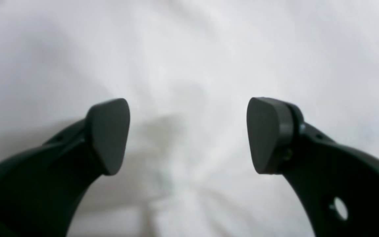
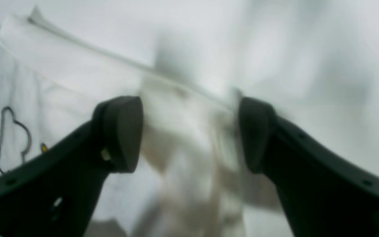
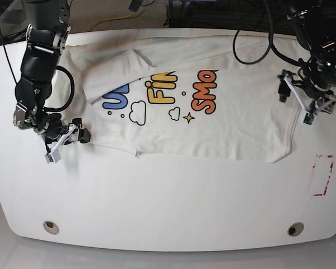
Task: Fold the T-shirt properly
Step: 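Release the shoulders and move both grippers toward the shirt's hem corners, then grasp the hem corners of the shirt with both grippers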
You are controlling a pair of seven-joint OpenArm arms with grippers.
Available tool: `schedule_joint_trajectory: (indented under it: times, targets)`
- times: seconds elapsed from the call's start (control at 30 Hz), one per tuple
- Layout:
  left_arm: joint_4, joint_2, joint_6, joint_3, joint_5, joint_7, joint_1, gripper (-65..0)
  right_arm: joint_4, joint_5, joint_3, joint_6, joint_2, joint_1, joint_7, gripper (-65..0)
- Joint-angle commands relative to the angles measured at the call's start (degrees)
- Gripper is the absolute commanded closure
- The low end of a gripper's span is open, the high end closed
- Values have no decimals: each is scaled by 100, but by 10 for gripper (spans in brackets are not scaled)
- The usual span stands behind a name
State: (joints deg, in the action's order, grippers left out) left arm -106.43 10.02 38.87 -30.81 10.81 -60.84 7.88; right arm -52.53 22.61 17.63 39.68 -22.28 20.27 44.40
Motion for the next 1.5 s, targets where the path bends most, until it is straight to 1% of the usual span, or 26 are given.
schedule_joint_trajectory:
  times: [0.0,0.03,0.07,0.13,0.17,0.23,0.3,0.33,0.4,0.5,0.53,0.7,0.87,1.0,1.17,1.2,1.23,1.27,1.37,1.47]
  targets:
    - [-86,75,-322,26,31,75,-318,-525,62,73,-132,32,-123,157,-234,-436]
    - [-86,92,-445,26,31,66,-423,-526,97,82,-167,32,-115,157,-242,-436]
    - [-78,92,-586,26,31,66,-573,-551,115,82,-176,32,-115,149,-242,-433]
    - [19,101,-867,26,22,66,-819,-626,115,91,-194,32,-79,140,-242,-387]
    - [98,101,-999,26,22,66,-907,-650,115,82,-194,32,-35,140,-242,-357]
    - [406,101,-1421,26,22,66,-1170,-650,106,82,-194,32,26,140,-242,-241]
    - [749,101,-1694,35,22,66,-1425,-650,106,82,-194,32,52,140,-242,-143]
    - [969,101,-1747,35,31,66,-1566,-650,106,82,-202,32,70,140,-242,-92]
    - [1364,110,-1747,35,31,75,-1821,-650,106,82,-202,32,79,140,-242,-40]
    - [1874,110,-1755,35,31,128,-2146,-650,106,82,-202,32,88,140,-242,-49]
    - [2059,110,-1764,35,31,242,-2243,-650,106,82,-202,32,88,131,-242,-51]
    - [2982,101,-1764,96,31,1077,-2507,-650,106,82,-202,32,96,131,-242,-54]
    - [4063,356,-1764,544,31,1640,-2814,-650,97,82,-202,32,96,131,-242,-54]
    - [4731,382,-1764,817,31,2141,-3043,-650,97,82,-202,32,96,131,-242,-54]
    - [5153,391,-1764,1010,31,2273,-3254,-649,97,108,-194,32,96,122,-242,-52]
    - [5267,391,-1764,1063,31,2290,-3298,-625,97,108,-194,32,96,122,-242,-52]
    - [5478,391,-1764,1142,31,2370,-3368,-561,97,117,-185,32,96,122,-242,-52]
    - [5601,391,-1764,1195,31,2422,-3412,-517,97,117,-176,32,96,122,-242,-52]
    - [6129,382,-1764,1309,31,2721,-3553,-311,97,117,-167,32,96,122,-242,-51]
    - [6454,382,-1764,1318,31,2959,-3623,-139,97,117,-167,32,96,122,-242,-49]
